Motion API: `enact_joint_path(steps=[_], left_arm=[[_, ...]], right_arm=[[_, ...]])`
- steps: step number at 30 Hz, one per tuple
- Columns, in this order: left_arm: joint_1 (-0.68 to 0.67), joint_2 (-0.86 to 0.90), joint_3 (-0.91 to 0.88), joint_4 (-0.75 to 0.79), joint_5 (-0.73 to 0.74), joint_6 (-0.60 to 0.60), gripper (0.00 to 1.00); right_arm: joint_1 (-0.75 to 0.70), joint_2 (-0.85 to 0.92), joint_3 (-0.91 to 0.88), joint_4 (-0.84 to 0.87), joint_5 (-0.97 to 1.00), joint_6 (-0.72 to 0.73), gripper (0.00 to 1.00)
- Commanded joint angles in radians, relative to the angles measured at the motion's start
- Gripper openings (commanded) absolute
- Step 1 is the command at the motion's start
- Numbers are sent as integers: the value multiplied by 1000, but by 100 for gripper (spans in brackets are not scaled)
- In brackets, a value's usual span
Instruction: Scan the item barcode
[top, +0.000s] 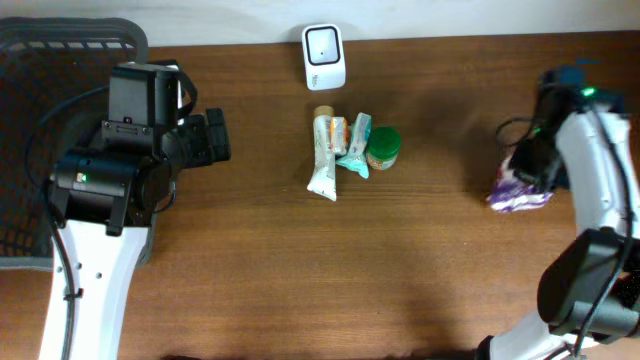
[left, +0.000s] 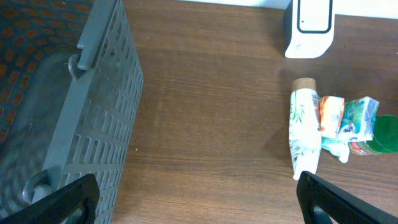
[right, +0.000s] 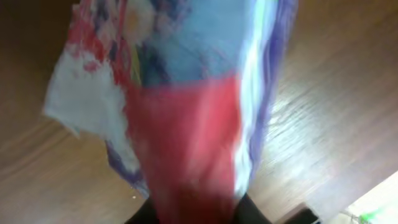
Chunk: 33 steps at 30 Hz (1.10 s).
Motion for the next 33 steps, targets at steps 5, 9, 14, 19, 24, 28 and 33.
enact_joint_path(steps=[5, 9, 14, 19, 24, 28, 33], left_arm=[[3, 0, -2, -2, -14, 16, 99], [3, 0, -2, -2, -14, 16, 99], [3, 0, -2, -2, -14, 15, 99], [3, 0, -2, -2, -14, 15, 99], [3, 0, -2, -2, -14, 15, 99], [3, 0, -2, -2, -14, 15, 99], [3, 0, -2, -2, -14, 15, 99]], right_arm=[[199, -14, -168, 147, 57, 39, 48], [341, -14, -167, 209, 53, 39, 67], [488, -14, -166, 299, 23, 39, 82], [532, -14, -91, 241, 3, 39, 85], [413, -14, 91, 87, 0, 35, 94], [233, -14, 114, 72, -160, -113, 99], [-33, 17, 34, 83, -586, -362, 99]])
